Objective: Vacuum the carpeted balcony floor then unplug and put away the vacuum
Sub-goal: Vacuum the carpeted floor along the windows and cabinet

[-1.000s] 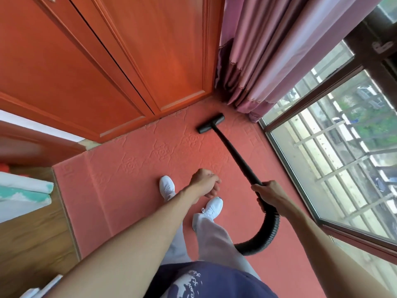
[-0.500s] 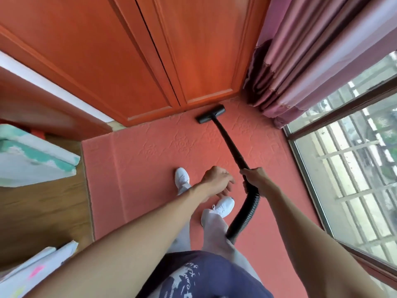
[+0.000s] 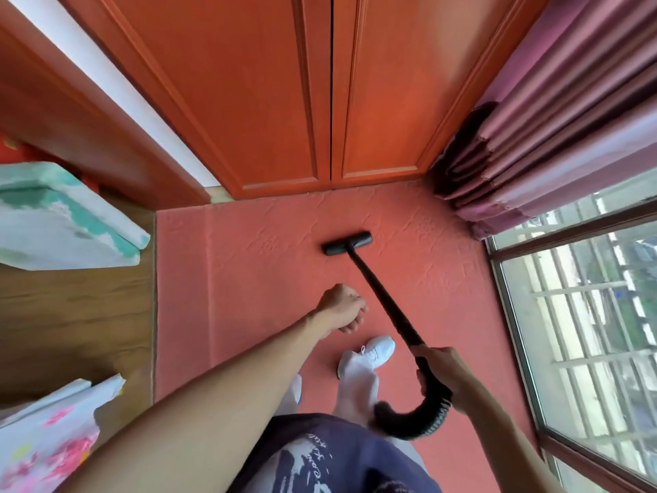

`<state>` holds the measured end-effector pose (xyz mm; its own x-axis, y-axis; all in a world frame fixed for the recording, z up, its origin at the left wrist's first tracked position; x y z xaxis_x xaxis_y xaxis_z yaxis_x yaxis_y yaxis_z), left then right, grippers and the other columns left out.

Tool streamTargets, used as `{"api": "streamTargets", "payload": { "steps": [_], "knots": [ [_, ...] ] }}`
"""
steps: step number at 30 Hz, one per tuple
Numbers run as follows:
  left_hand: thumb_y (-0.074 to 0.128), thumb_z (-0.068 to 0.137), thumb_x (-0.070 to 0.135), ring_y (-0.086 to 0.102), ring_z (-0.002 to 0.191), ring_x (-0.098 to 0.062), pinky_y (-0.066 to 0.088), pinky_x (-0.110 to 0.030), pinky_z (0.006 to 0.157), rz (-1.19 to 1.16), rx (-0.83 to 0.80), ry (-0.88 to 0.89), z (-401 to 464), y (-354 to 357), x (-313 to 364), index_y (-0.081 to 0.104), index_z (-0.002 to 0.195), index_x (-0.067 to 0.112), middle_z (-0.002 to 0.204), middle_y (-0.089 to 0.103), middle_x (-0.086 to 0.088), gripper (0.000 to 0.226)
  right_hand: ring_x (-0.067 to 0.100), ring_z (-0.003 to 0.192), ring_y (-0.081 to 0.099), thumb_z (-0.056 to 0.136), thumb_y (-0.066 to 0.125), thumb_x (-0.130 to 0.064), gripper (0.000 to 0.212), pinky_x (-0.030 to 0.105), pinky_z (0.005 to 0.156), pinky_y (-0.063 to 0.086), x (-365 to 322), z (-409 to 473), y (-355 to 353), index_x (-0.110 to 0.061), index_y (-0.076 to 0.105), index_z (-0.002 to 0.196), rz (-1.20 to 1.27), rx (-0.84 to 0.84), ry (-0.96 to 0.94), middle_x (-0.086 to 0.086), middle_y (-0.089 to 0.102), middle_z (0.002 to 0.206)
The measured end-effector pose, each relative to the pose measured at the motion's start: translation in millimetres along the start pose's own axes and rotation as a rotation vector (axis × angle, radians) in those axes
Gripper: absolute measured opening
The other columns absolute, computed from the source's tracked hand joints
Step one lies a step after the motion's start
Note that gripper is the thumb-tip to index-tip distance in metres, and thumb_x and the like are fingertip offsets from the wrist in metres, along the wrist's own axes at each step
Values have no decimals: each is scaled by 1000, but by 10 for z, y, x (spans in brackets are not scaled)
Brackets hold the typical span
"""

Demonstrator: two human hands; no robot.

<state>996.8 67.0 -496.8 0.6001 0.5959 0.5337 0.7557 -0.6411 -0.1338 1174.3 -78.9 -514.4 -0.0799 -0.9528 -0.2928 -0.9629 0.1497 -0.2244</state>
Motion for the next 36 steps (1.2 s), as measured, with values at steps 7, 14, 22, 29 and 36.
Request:
{"api": "streamTargets", "payload": {
  "steps": [7,14,22,29,36],
  "knots": [
    [46,88,10,54,50,-18,45,-23,47,-75,15,10,-285,-684,-487,64,89,6,68,63,-8,19,20,38,42,88,60,-10,18,29,43,38,-290,10,853,2,54,76,61,-41,-56,12,47,51],
    [47,89,10,56,52,-19,44,-23,46,-167,145,7,-533,-1487,-1073,67,90,2,65,64,-7,21,19,28,41,93,53,-12,13,23,34,39,-1055,550,1791,-2,50,87,122,-103,-121,10,45,46],
    [49,88,11,56,50,-17,45,-22,47,-231,181,-20,-709,-1750,-1494,66,86,5,63,64,-6,19,14,28,35,98,44,-21,25,18,32,36,-603,454,2519,-15,38,74,436,-309,14,0,37,39],
    [47,87,10,55,47,-15,45,-22,46,-165,69,-39,-670,-1404,-1497,65,84,7,64,63,-5,18,14,30,34,96,49,-17,18,20,32,34,198,-309,2225,-10,47,79,411,-265,144,3,35,45],
    [48,88,9,54,48,-17,44,-22,45,-226,85,-54,-647,-1337,-1476,63,79,10,65,63,-7,17,16,34,37,92,54,-12,12,23,35,38,-3,-245,2322,-7,49,83,257,-263,134,7,39,53]
  ]
}}
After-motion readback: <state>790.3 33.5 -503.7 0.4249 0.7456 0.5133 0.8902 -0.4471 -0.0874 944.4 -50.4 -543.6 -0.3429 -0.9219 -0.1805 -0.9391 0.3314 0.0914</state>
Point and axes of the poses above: each hand's wrist, its own z-axis towards the middle knuckle, its own y-axis out of the palm, x = y × z, the point moved 6 cm from there along z, towards the middle knuckle
